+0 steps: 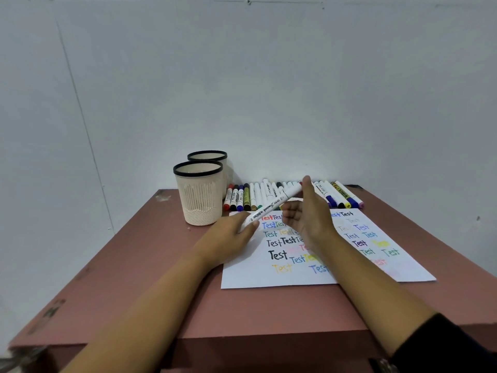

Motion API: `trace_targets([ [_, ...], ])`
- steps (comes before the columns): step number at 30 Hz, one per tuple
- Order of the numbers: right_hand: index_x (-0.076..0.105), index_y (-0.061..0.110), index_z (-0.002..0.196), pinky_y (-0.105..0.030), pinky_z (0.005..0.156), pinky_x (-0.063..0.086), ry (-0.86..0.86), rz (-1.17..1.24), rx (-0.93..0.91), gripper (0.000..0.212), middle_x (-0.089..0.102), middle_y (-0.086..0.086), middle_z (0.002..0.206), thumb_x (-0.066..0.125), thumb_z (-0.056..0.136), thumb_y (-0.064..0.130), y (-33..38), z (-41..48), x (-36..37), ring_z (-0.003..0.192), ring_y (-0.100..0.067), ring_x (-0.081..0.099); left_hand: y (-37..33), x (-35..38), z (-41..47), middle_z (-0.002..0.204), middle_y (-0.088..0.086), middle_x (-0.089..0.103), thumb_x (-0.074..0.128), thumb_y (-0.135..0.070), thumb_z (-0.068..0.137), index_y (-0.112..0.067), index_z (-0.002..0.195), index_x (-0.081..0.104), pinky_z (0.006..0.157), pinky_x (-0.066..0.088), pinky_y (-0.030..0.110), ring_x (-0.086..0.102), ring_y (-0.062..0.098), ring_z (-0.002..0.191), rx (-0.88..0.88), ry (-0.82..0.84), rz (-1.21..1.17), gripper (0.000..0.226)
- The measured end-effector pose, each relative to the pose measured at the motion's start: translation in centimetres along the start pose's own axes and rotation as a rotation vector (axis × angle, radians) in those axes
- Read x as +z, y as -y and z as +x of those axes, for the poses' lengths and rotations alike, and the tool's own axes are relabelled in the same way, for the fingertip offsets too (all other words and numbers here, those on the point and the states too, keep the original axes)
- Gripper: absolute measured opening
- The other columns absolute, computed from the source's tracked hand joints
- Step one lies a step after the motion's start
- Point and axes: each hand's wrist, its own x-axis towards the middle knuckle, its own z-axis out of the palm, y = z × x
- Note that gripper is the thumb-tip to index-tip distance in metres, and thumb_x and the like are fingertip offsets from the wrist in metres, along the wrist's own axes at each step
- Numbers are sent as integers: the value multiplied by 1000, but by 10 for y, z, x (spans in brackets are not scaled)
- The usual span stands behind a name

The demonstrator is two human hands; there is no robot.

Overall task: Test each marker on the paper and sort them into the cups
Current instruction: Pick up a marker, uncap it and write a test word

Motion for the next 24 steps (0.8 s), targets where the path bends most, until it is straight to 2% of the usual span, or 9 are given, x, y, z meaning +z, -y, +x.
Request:
trace_targets([
  [3,56,8,75,-28,52,48,114,-13,56,43,58,-9,58,45,96,45,-2,-3,2,49,-17,55,1,1,-1,67,-8,46,41,-35,97,-9,100,57,52,29,18,40,8,59,-15,-12,-21,31],
  [5,59,9,75,-27,53,48,204,-77,62,37,58,-7,61,51,95,38,-5,-3,2,52,-15,55,0,0,-1,65,-9,44,42,-34,97,-10,99,57,52,29,17,40,6,58,-14,-23,-28,28],
  [9,63,9,82,-22,54,48,374,-211,31,17,59,-4,69,62,91,24,-13,-2,-2,59,-10,56,0,-1,-1,65,-10,46,44,-31,96,-9,101,58,53,26,25,42,8,58,6,-47,-63,26],
  [14,64,7,81,-20,55,48,382,-213,6,15,59,-3,67,63,90,19,-17,0,-3,59,-9,54,-1,-1,-2,64,-11,47,46,-30,96,-9,101,60,52,31,16,44,6,57,37,-57,-89,26],
  [17,63,7,80,-18,55,48,387,-175,-16,15,58,-2,64,61,91,18,-17,0,-2,58,-8,54,-4,-2,-1,68,-15,52,50,-29,95,-14,107,63,56,34,10,48,6,64,23,-81,-175,23],
  [21,62,7,80,-18,55,48,402,-146,-30,15,58,-1,62,59,91,17,-17,-1,-1,58,-8,54,-7,-3,-2,70,-20,54,52,-25,93,-15,107,65,59,33,4,51,-13,66,36,-100,-236,21],
  [24,62,7,80,-17,55,48,418,-130,-39,15,57,-1,62,59,92,17,-16,-1,-1,56,-6,54,-7,-2,-1,66,-19,52,53,-24,93,-15,103,65,58,34,6,50,-14,62,29,-106,-277,18],
])
